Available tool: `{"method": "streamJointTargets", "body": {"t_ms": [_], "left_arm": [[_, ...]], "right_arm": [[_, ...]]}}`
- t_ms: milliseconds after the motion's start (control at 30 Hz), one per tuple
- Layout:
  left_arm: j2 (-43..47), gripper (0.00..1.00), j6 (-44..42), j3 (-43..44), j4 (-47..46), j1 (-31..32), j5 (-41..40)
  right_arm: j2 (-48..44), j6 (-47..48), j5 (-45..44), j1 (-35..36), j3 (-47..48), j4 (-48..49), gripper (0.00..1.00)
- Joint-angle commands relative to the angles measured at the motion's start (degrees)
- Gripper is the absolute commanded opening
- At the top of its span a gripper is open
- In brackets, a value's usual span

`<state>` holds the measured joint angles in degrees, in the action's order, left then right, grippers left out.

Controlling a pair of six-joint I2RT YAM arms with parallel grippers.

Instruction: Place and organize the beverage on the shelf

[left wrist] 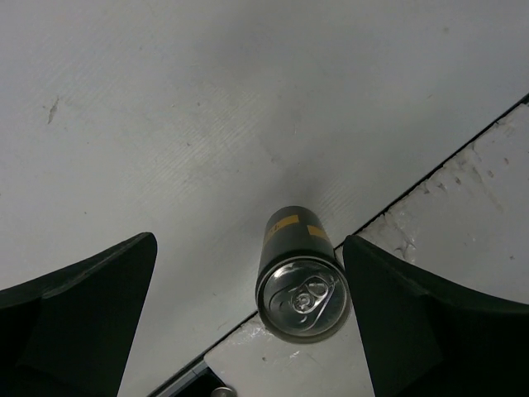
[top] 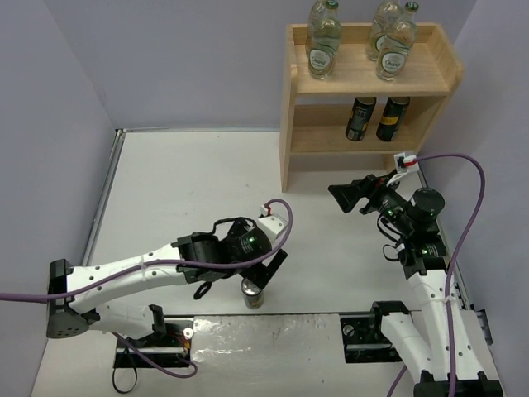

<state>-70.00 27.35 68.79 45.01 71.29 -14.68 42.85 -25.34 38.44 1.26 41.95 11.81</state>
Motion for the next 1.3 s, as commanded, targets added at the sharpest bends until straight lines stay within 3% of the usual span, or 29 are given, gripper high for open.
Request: {"method": "streamJointTargets", "body": {"t_ms": [0,433,667,700,833,1067,1133,1267], "left_arm": [[-2.6,0.94,2.4,3.4,-0.7,1.4,-3.4],[-5.1,0.98,7.4,0.5,-2.1,5.4,-1.2],[-5.3,1.00,10.7,-1.3,2.5,7.8,-5.3],[-5.3,0.93,10.9,-1.4,2.4,7.8,-5.2],[-6.0,0.85,11.8,-1.3,4.3,7.8,-5.4],[-8.2,0.81,14.0,-0.2,8.8,7.8,-6.5],[-8.5,0.64,14.4,0.1,10.5,7.8,-6.7],[-8.4,0.49,14.2,-0.2,11.2,7.8,-5.5]], "right_arm": [[-2.4,-0.5,4.5,0.8,0.8,-0.6,1.00],[-1.7,2.9,2.0,1.9,-0.4,-2.8,1.00],[-1.2,2.5,1.7,2.5,0.2,-3.1,1.00],[-1.2,2.4,1.7,2.6,0.4,-3.3,1.00],[-2.0,2.1,2.3,3.1,0.7,-3.4,1.00],[-2.8,1.9,2.3,4.6,1.4,-4.2,1.00],[-2.5,1.7,2.3,5.2,1.6,-4.2,1.00],[-1.3,2.1,1.0,7.3,1.4,-4.2,1.00]]}}
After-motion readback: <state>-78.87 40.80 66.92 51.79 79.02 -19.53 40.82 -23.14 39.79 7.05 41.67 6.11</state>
